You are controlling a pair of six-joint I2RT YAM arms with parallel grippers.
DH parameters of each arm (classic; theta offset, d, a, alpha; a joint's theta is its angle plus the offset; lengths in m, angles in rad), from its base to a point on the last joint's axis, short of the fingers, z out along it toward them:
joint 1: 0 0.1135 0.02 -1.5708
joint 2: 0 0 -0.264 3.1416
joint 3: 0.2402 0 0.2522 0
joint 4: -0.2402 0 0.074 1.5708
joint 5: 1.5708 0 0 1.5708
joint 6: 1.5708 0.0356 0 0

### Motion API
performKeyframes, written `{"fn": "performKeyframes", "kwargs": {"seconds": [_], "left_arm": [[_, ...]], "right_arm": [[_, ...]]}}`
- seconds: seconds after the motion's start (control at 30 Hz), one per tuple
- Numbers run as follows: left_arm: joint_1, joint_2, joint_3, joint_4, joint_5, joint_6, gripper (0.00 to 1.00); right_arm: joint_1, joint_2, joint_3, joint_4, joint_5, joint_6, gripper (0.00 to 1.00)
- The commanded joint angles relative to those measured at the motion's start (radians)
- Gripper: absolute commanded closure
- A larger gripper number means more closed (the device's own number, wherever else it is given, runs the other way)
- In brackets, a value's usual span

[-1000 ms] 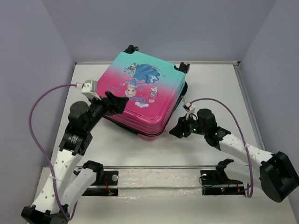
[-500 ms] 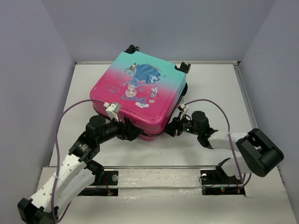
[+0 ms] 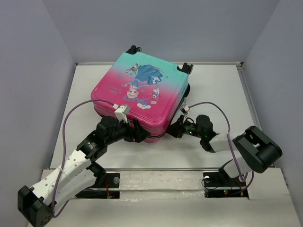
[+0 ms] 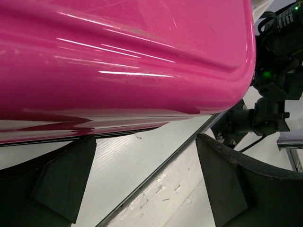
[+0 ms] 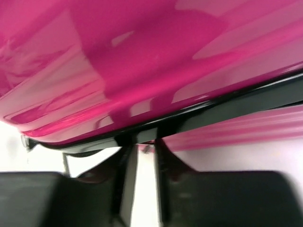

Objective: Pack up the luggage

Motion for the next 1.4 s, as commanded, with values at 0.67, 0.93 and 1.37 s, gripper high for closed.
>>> {"fn": "performKeyframes", "kwargs": {"seconds": [0.67, 0.93, 1.37], "left_arm": [[-0.153, 0.258, 0.176, 0.471, -0.329, -0.048, 0.01], [-0.156, 0.343, 0.258, 0.471, -0.362, -0.033, 0.01], [-0.204, 0.340, 0.493, 0.338, -0.397, 0.007, 0.01]], "right_arm": [[0.648, -0.290, -0.046, -0.478, 0.717, 0.147, 0.93], [0.816, -0.230, 0.107, -0.636, 0.926, 0.262, 0.93], [0.826, 0.124, 0.242, -0.154, 1.251, 0.400, 0.93]]}}
